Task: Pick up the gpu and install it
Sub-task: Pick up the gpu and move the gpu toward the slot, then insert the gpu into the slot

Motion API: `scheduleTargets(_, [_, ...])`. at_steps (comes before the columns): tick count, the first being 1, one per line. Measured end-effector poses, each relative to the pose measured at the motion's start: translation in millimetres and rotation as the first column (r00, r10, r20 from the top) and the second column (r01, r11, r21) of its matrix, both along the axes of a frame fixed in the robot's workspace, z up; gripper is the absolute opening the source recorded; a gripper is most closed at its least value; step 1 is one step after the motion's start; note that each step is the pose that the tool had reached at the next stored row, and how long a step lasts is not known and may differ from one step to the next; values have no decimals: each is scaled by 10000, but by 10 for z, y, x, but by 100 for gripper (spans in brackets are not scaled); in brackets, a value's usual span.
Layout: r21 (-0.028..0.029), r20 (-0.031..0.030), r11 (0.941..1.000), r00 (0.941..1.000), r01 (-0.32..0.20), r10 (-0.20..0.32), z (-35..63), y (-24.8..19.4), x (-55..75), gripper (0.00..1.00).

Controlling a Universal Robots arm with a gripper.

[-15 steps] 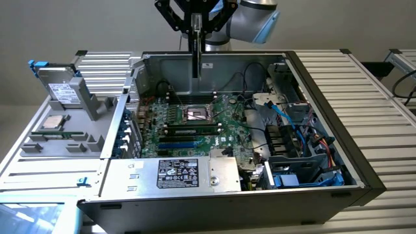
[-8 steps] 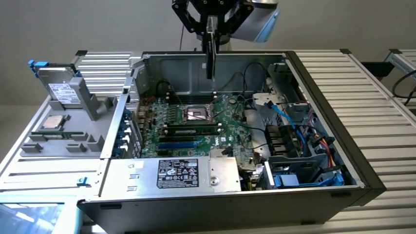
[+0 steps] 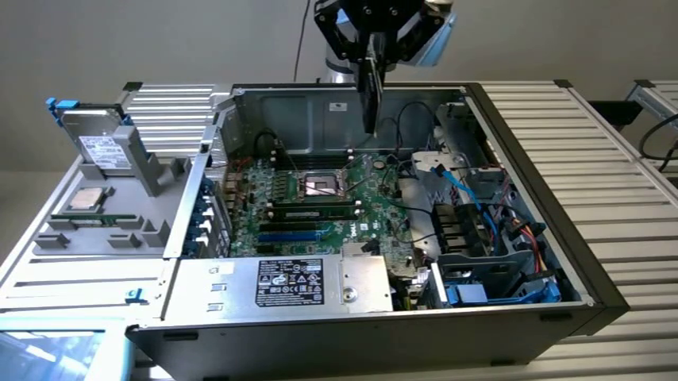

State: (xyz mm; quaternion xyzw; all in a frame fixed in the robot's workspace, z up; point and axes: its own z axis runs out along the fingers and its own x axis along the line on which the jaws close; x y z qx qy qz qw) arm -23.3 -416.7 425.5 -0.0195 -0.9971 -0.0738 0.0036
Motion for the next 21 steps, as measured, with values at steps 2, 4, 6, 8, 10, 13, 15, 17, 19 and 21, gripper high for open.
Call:
scheduleTargets(2, [-2, -3, 10000, 10000, -6, 6, 0, 0, 6, 28])
scheduleTargets(4, [-2, -2, 10000, 10000, -5, 5, 0, 0, 6, 28])
scheduleTargets(6, [-2, -2, 10000, 10000, -31, 31, 0, 0, 6, 28])
scheduleTargets(8, [-2, -2, 9992, 9992, -388, 388, 0, 0, 7, 28])
scheduleTargets(10, [-2, -2, 9972, 9972, -752, 752, 0, 0, 7, 28])
scheduleTargets(13, [-2, -2, 9916, 9916, -1293, 1293, 0, 0, 6, 28])
scheduleTargets(15, [-2, -2, 9863, 9863, -1650, 1650, -1, 0, 7, 28])
scheduleTargets(17, [-1, -2, 9796, 9796, -2008, 2008, -2, 0, 7, 28])
scheduleTargets(19, [1, -1, 9719, 9719, -2354, 2354, -4, 0, 7, 28])
scheduleTargets(21, [28, 5, 9637, 9637, -2672, 2672, -3, 1, 7, 28])
